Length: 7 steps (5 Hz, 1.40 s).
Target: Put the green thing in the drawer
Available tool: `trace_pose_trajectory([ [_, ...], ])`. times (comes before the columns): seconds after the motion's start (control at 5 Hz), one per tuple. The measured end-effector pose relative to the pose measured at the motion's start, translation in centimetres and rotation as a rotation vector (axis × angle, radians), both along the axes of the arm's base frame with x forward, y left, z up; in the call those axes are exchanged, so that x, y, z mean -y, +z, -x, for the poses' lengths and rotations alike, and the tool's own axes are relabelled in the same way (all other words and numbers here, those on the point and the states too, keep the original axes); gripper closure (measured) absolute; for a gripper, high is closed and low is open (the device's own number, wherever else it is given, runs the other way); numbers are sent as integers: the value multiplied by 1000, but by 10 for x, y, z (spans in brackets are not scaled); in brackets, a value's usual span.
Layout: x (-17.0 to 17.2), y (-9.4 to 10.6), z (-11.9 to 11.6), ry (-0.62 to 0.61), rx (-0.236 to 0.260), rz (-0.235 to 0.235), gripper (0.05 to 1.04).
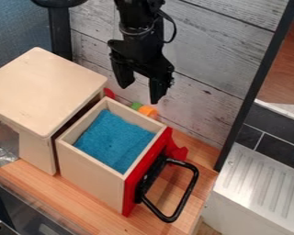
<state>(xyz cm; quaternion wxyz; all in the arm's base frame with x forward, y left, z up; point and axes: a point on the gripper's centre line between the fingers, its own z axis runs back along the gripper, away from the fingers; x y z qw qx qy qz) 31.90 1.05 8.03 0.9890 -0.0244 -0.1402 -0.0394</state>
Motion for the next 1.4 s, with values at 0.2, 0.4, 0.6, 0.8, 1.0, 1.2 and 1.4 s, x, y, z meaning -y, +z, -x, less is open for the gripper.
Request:
trace_pose_trajectory([
  [0.2, -1, -10, 2, 11, -25, 1, 84],
  [0.4, -9, -26, -12, 58, 22, -29, 84],
  [0.6, -20, -45, -23, 133, 48, -75, 84],
  [0.8, -21, -50, -36, 153, 81, -96, 84],
  [1.0, -21, -58, -46, 164, 77, -92, 84],
  [1.2, -21, -67, -54, 165, 71, -92, 84],
  [1.4, -19, -75, -62, 155, 78, -106, 84],
])
